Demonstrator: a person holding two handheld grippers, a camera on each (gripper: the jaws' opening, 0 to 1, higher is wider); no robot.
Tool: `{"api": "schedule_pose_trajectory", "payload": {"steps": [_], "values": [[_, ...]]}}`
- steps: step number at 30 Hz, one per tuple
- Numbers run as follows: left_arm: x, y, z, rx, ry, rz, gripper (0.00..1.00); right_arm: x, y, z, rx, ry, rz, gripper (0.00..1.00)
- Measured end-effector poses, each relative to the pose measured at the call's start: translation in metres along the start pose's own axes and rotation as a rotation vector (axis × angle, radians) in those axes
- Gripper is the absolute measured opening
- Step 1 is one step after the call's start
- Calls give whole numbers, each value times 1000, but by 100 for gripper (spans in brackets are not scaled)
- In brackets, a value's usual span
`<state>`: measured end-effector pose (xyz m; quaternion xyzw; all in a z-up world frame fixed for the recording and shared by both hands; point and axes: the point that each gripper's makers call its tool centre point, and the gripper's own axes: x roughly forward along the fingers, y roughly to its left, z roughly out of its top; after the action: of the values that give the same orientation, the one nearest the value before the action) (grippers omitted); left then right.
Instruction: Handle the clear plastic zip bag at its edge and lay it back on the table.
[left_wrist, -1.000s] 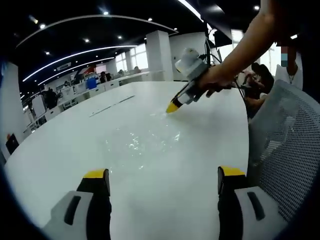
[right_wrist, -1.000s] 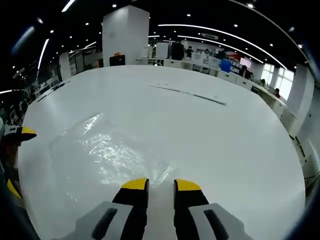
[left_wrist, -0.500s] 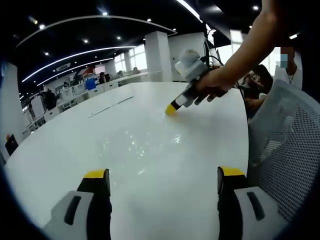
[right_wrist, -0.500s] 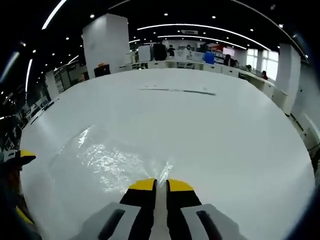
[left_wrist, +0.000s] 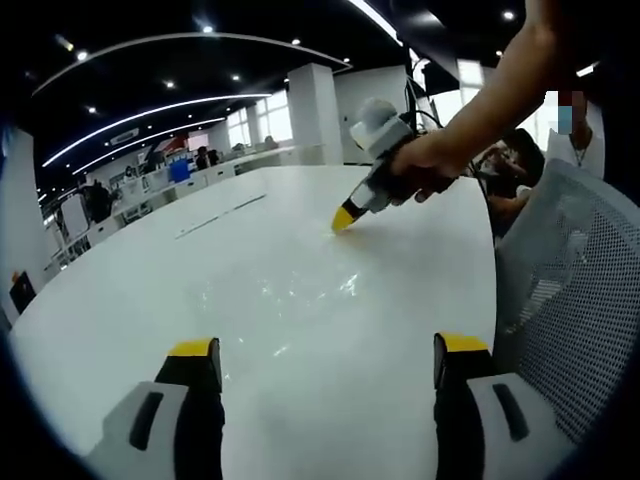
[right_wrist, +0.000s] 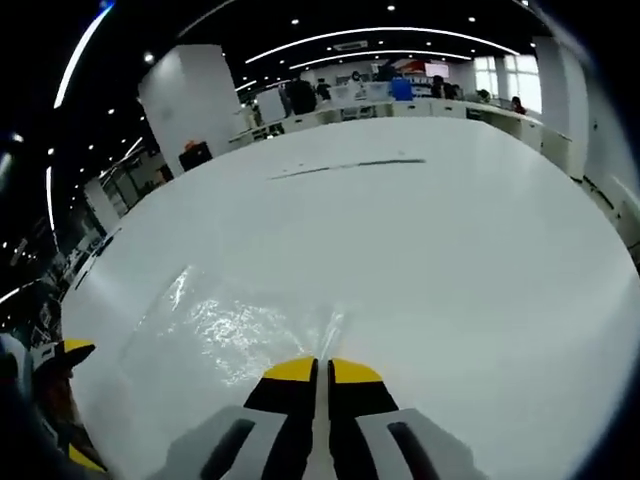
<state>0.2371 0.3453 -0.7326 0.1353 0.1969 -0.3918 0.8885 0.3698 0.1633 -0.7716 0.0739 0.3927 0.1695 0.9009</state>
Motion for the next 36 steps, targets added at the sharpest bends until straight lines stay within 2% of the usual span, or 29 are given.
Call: {"api": "schedule_pose_trajectory", "payload": {"steps": [4,8,12,17,22,29,36], "values": [[0,0,1,0,-1,-1,86,-4,5,1,69,-11,28,0],[2,-2,1,2,-1,-7,86,-8,10,-1,92,-29,37,0],[2,-6,4,4,-6,-12,85,-13,16,0,191,-68,44,0],[3,-12,8,25,-8,-26,81,-23,23,-5,250,-113,23,0],[6,-15,15,55,-12,-27,76,-32,25,-11,362,-156,-9,0],[12,-20,14,79,1,-29,69,-42,30,-14,419,-212,-43,0],[19,-34,17,145,15,-55,60,-50,41,-18,505,-249,-63,0]]}}
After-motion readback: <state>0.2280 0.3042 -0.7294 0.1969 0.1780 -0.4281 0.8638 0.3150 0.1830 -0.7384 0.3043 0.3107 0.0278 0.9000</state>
